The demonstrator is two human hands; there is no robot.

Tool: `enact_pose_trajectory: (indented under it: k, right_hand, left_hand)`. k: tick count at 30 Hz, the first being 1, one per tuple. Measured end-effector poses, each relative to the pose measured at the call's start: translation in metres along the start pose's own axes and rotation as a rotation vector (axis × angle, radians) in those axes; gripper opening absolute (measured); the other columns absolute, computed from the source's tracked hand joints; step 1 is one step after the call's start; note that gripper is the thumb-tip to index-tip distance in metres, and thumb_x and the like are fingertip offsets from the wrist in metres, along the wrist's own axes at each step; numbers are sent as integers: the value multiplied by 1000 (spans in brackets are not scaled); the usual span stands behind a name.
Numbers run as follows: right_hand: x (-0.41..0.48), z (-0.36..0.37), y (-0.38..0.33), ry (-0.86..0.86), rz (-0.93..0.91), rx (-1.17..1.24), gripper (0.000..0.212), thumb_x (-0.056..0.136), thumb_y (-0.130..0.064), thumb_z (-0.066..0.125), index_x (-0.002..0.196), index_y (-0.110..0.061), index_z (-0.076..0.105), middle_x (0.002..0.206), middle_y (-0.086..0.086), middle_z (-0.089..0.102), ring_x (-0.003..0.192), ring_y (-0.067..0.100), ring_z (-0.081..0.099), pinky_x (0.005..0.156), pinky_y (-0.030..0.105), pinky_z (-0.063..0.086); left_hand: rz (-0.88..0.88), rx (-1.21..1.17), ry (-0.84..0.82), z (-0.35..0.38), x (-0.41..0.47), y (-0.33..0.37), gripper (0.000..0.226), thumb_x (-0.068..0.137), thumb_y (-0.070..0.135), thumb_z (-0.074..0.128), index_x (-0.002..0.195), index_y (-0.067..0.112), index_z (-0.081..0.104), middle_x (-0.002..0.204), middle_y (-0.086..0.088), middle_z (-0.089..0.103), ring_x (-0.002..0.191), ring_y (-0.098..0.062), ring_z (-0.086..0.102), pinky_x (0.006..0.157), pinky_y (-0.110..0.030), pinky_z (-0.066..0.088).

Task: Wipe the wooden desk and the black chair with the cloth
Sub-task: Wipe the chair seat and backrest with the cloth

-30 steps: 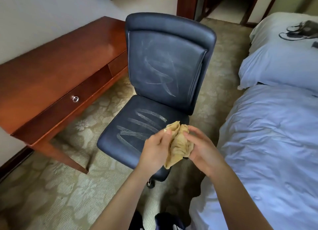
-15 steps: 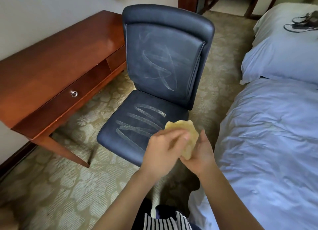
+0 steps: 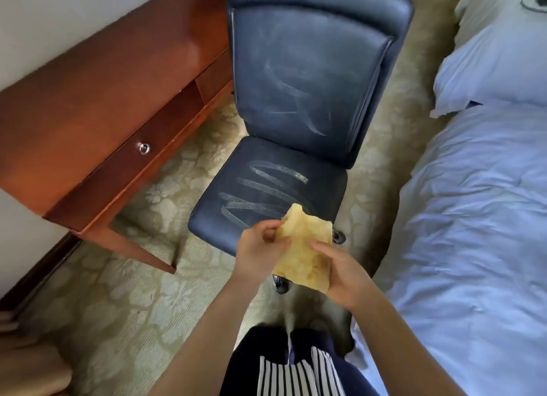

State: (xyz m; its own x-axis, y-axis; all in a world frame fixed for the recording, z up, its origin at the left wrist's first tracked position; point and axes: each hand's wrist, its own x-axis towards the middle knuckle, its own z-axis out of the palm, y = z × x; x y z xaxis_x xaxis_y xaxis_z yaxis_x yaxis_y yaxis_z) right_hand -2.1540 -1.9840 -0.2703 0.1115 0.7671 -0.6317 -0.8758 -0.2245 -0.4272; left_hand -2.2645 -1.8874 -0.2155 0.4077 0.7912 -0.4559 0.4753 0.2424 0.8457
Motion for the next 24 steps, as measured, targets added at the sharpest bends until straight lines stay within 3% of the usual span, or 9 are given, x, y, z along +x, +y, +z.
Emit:
enact_pose_trajectory:
  k: [5,8,11,14,16,19,21,22,24]
  right_hand:
    - [15,0,37,37,151,-21,45,83,-32,61,119,-6,63,122,17,63,108,30,63,86,42,53]
    - [22,-6,67,84,234,37,63,71,-45,69,118,-5,63,114,21,65,94,30,68,74,38,55]
    - [34,-2,92,62,242,119,71,62,-35,85,120,0,62,118,23,63,98,32,66,74,39,55]
    - [62,-3,92,157,163,126,56,75,-23,66,125,0,55,120,23,62,101,33,63,77,41,52]
    - [91,-14,81,287,94,21,45,76,-17,59,117,2,59,104,22,67,89,32,66,73,39,51]
    - [139,-40,56,516,-71,-394,26,83,-14,59,106,-5,64,94,12,69,85,24,65,69,34,51]
    - [177,-66,38,569,-225,-601,22,86,-14,61,107,-11,63,99,7,68,91,20,63,69,29,50]
    - [194,-76,29,600,-295,-679,24,88,-16,60,112,-11,61,104,6,66,97,22,62,75,32,51]
    - [226,-94,12,689,-426,-831,33,92,-22,56,121,-9,56,113,7,62,104,26,58,89,41,48]
  left_hand:
    - [110,115,-172,-34,18,-21,31,81,6,68,105,26,66,91,12,63,79,-4,58,67,-11,48]
    - [106,207,-341,-47,30,-38,32,82,12,67,107,32,64,97,16,64,84,1,59,68,-7,45]
    - [106,270,-336,-58,42,-55,34,83,12,66,110,31,62,91,24,60,76,15,56,64,-3,42]
    - [110,326,-307,-62,64,-71,36,84,12,66,117,25,61,95,16,63,76,9,57,66,-5,44]
    - [123,330,-289,-57,89,-86,36,85,9,64,118,23,61,103,7,65,79,-1,58,67,-6,45]
    - [190,304,-246,-44,140,-117,35,86,4,62,116,23,61,105,6,66,75,3,58,68,-7,44]
    - [247,315,-190,-30,177,-147,37,87,8,64,118,26,58,118,-1,63,86,3,58,78,-11,43]
    - [274,364,-144,-25,196,-164,44,86,12,66,126,24,54,128,-2,56,101,-2,56,89,-15,41]
    - [277,587,-82,-15,230,-201,75,83,30,71,146,21,31,150,-3,32,137,-16,30,112,-28,23]
